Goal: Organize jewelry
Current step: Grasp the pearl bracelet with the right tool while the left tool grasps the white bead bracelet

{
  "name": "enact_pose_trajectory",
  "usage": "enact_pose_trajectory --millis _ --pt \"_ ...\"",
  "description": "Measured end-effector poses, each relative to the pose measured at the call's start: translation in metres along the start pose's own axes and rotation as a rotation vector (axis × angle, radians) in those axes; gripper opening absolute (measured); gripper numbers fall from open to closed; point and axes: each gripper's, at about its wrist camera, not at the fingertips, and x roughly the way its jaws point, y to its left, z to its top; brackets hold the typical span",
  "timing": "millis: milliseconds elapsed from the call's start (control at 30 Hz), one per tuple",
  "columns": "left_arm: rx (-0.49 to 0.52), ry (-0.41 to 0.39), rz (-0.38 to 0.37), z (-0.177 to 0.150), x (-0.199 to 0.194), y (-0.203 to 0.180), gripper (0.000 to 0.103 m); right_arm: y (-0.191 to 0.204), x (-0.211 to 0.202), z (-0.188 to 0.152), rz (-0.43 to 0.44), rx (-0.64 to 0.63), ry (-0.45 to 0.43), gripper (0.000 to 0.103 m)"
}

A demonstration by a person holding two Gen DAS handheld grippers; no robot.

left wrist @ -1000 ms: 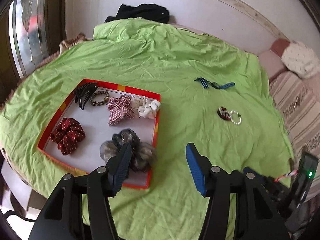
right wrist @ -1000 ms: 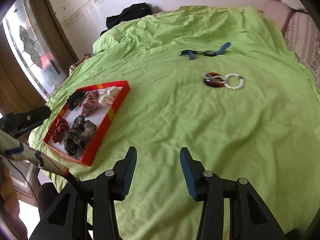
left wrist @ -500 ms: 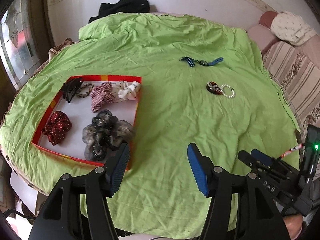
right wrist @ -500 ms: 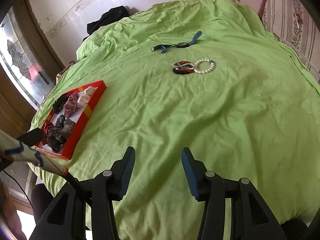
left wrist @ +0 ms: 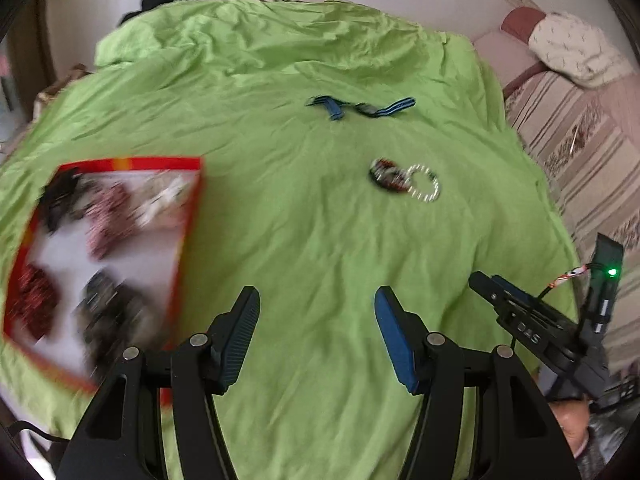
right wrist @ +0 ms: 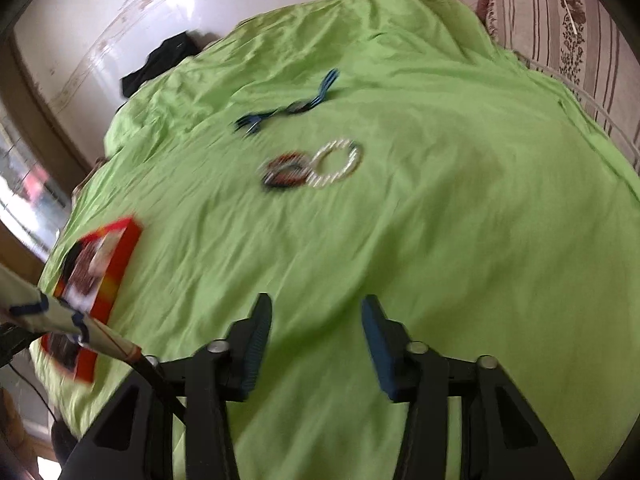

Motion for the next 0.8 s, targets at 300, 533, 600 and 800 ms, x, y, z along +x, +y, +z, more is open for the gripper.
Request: enact_pose_trajectory --millis 300,533,600,800 --pt "-0.052 0.031 -0.072 0.069 0.076 -0.009 0.059 -0.034 0.095 0.096 0.001 0.061 0.044 0.038" --pt "-0.07 0.087 -0.118 0.11 0.142 -0.016 0.045 -0.032 0.128 0.108 -0.011 0.048 0.072 0.01" --pt "-0.086 0.117 -0.143 0.117 0.161 -0.019 0.035 -0.038 0.12 0.102 -0.023 0.054 0.064 0.01" --pt "-0.113 0.165 -0.208 0.124 0.204 -0.036 0.034 -0.056 0.078 0.077 -0.011 0.116 0.028 0.01"
